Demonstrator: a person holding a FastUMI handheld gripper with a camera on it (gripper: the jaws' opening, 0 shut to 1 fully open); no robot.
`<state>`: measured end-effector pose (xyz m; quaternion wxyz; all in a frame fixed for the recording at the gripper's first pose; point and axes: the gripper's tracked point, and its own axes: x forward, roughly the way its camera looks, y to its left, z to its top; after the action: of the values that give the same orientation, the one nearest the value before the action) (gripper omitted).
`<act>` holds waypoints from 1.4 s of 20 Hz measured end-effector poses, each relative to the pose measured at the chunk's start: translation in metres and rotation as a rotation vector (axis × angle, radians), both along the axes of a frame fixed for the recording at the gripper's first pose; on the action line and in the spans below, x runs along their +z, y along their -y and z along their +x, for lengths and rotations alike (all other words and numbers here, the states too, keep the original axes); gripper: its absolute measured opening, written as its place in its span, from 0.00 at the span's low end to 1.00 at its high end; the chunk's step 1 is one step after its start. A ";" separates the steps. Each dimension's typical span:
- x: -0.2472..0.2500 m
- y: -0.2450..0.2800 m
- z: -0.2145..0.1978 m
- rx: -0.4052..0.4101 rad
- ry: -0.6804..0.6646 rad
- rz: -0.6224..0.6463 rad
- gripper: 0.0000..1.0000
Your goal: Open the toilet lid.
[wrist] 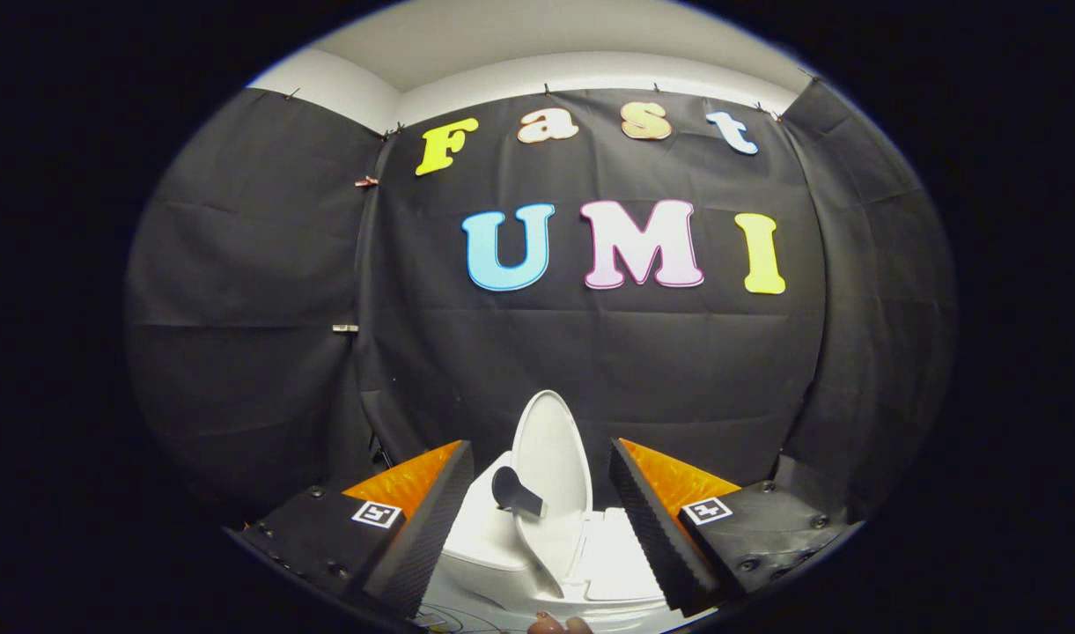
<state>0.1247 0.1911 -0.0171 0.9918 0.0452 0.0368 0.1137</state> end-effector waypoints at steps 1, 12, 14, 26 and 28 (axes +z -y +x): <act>0.007 0.005 -0.009 -0.002 0.007 0.003 1.00; 0.051 0.067 -0.087 -0.053 0.038 -0.015 0.99; 0.053 0.076 -0.095 -0.060 0.046 -0.025 0.99; 0.060 0.089 -0.110 -0.073 0.064 -0.027 0.99; 0.061 0.092 -0.111 -0.079 0.065 -0.023 0.99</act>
<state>0.0140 0.0989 0.0440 0.9966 0.0316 0.0039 0.0756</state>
